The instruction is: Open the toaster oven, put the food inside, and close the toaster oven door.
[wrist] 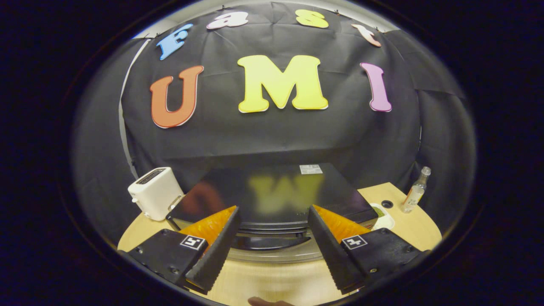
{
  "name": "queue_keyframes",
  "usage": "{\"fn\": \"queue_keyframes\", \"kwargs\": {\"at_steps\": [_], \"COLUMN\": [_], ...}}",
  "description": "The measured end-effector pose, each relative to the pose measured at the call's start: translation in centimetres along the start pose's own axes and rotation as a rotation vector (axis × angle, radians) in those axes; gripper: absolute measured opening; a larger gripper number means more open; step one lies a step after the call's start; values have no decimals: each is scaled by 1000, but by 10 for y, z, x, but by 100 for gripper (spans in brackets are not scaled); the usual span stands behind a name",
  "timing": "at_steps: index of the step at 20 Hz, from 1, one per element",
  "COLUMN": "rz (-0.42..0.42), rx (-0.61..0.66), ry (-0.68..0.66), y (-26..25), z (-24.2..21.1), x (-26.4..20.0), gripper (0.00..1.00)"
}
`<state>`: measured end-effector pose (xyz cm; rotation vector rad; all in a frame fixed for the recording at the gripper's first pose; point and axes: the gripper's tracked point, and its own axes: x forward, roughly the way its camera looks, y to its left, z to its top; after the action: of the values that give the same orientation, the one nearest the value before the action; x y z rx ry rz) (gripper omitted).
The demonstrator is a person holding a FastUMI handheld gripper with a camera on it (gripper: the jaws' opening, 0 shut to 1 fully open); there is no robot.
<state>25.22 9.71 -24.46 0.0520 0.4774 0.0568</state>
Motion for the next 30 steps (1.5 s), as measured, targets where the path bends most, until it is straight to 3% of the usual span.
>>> {"fn": "queue_keyframes", "kwargs": {"at_steps": [8,16,25,30], "rz": [-30,19,49,25], "rx": [-48,-46,-63,-156], "ry": [-13,-78,-143,-158], "y": [10,10,8,6], "z": [-18,-35,-90,-131], "x": [-2,-35,-86,-104], "gripper": [100,100,100,100]}}
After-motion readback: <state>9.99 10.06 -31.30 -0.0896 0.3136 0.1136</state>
